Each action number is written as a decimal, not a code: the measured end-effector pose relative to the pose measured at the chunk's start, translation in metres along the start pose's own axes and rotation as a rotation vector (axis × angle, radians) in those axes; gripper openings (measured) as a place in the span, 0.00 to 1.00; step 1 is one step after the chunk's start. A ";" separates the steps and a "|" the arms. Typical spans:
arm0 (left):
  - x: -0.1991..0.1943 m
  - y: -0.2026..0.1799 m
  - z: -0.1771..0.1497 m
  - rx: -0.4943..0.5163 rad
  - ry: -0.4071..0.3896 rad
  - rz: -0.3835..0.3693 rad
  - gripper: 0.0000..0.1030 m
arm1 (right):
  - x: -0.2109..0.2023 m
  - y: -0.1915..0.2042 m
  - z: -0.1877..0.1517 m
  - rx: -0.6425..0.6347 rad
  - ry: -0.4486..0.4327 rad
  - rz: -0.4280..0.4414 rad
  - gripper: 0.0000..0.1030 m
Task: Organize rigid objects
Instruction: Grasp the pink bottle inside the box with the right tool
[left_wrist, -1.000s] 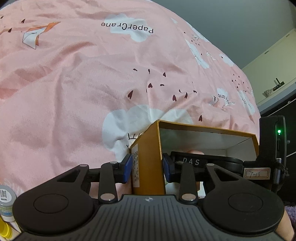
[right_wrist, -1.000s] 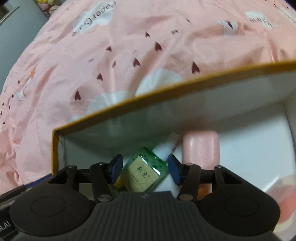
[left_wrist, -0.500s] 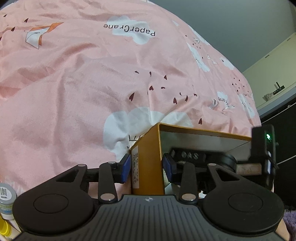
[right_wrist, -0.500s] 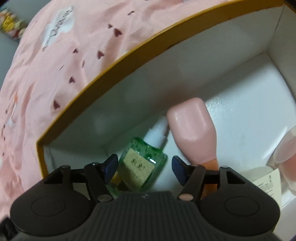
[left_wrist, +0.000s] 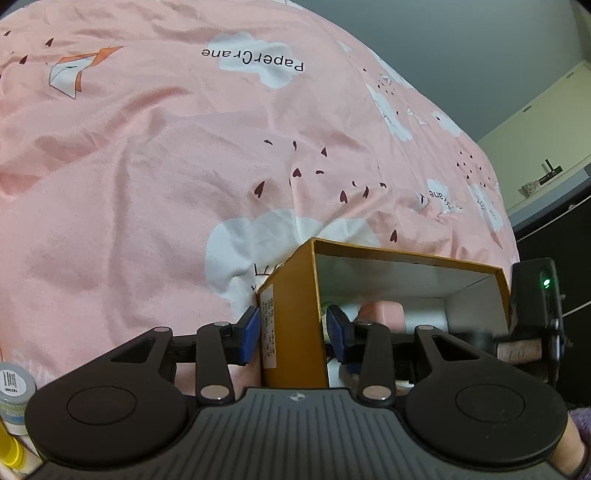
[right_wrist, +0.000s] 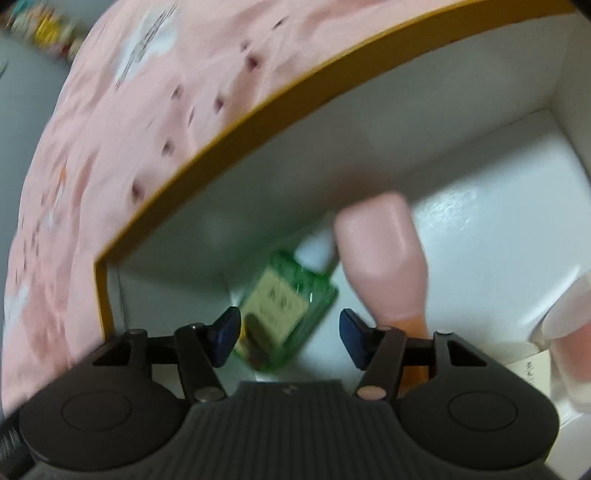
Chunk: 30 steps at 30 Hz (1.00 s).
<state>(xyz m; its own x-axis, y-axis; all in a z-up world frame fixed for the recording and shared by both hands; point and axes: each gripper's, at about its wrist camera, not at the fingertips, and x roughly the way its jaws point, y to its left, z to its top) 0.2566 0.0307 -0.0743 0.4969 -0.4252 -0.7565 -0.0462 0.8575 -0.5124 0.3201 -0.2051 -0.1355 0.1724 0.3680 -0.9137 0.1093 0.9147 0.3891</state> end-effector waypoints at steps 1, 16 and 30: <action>0.000 0.000 0.000 0.000 -0.001 0.000 0.43 | 0.003 0.003 -0.001 -0.055 0.046 -0.005 0.52; 0.001 0.002 -0.002 -0.005 0.000 0.011 0.43 | 0.018 0.040 -0.006 -0.364 0.021 -0.013 0.05; 0.001 -0.003 -0.011 -0.011 0.005 -0.005 0.43 | -0.050 0.008 -0.004 -0.443 -0.177 -0.187 0.57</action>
<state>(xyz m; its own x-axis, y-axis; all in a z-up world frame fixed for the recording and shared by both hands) 0.2479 0.0244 -0.0776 0.4925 -0.4308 -0.7562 -0.0535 0.8522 -0.5204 0.3079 -0.2155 -0.0869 0.3567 0.1927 -0.9142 -0.2653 0.9591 0.0986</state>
